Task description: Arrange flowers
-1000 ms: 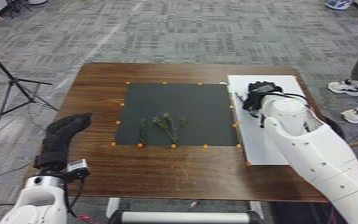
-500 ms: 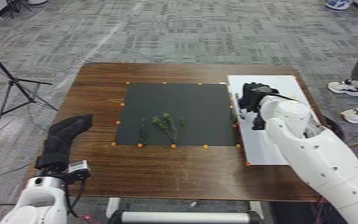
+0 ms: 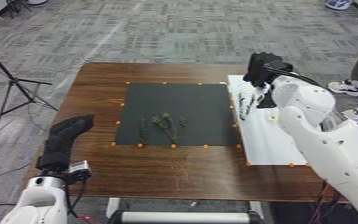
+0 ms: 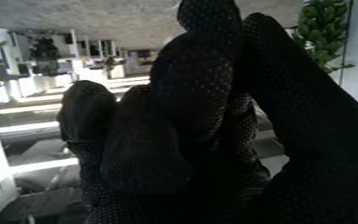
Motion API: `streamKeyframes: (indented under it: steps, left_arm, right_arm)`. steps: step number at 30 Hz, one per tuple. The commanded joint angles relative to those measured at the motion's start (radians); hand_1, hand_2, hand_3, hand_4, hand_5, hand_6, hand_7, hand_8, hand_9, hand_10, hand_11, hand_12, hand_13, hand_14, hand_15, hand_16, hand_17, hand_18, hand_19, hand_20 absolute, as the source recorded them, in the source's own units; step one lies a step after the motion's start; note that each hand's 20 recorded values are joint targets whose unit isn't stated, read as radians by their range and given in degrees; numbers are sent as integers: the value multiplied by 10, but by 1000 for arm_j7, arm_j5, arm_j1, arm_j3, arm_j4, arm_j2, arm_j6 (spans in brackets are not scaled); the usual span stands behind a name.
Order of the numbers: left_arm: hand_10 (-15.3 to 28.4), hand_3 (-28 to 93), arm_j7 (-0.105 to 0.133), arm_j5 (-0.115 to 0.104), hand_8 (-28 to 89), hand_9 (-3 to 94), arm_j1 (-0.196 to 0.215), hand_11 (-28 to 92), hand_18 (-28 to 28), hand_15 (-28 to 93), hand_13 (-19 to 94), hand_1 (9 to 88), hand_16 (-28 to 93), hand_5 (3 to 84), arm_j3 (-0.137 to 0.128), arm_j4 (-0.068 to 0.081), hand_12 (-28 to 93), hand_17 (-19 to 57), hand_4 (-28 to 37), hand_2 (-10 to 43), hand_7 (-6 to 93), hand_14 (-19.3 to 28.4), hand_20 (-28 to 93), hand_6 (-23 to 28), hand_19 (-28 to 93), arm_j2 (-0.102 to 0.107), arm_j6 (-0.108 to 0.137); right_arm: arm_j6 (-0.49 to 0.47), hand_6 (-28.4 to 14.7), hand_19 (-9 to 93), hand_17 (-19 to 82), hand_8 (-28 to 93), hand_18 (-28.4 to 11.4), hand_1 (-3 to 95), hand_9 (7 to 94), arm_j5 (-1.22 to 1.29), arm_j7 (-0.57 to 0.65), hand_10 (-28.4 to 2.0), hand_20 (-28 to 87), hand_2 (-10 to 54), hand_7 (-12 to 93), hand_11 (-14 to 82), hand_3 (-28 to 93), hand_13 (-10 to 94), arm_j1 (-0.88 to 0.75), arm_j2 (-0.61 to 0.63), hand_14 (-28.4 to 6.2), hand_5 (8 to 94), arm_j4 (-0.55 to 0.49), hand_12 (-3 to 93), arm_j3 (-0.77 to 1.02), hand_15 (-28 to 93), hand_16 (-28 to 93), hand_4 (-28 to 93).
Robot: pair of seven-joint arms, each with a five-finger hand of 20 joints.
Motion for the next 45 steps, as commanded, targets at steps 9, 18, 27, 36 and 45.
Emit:
streamKeyframes:
  steps: [9, 18, 27, 36, 45]
  left_arm:
    - [127, 703, 1, -1, -76, 449, 8, 210, 120, 213, 352, 292, 3, 511, 4, -6, 117, 61, -179, 28, 197, 170, 177, 41, 112, -8, -16]
    - [127, 704, 0, 1, -76, 449, 10, 209, 120, 212, 352, 291, 4, 510, 6, -10, 117, 62, -178, 27, 196, 170, 176, 41, 111, -14, -19]
    - [127, 703, 4, 1, -75, 449, 26, 208, 120, 213, 352, 292, 4, 509, 11, -15, 117, 61, -179, 28, 194, 170, 176, 41, 110, -26, -21]
    - [128, 703, -7, 3, -75, 448, 21, 208, 120, 212, 351, 292, 3, 509, 18, -15, 117, 61, -178, 28, 192, 170, 177, 41, 111, -26, -20]
    - [127, 702, -15, 4, -74, 448, 27, 208, 120, 213, 350, 293, 4, 508, 16, -17, 117, 61, -179, 28, 190, 170, 176, 43, 111, -26, -32]
  right_arm:
    - [-39, 10, 932, 496, -62, -262, 260, 937, -125, 6, -86, 523, -72, 379, 503, 723, 874, -15, -70, -81, 876, 202, 201, -10, 735, 401, -85]
    - [-30, 2, 932, 501, -57, -266, 204, 937, -176, 22, -91, 519, -78, 357, 496, 693, 879, -7, -112, -81, 880, 275, 197, -12, 726, 398, -77]
    - [3, 8, 932, 530, -52, -255, 274, 937, -238, 49, -86, 514, -79, 352, 506, 710, 908, 12, -149, -60, 887, 347, 185, -24, 698, 391, -80]
    - [-30, 13, 932, 556, -54, -243, 298, 937, -243, 83, -79, 507, -85, 352, 509, 716, 930, 28, -192, -40, 892, 366, 180, -29, 673, 389, -84]
    - [-80, 18, 932, 587, 131, -227, 368, 937, -253, 93, -67, 499, -87, 311, 524, 717, 937, 30, -209, -30, 896, 362, 166, -57, 679, 364, -74]
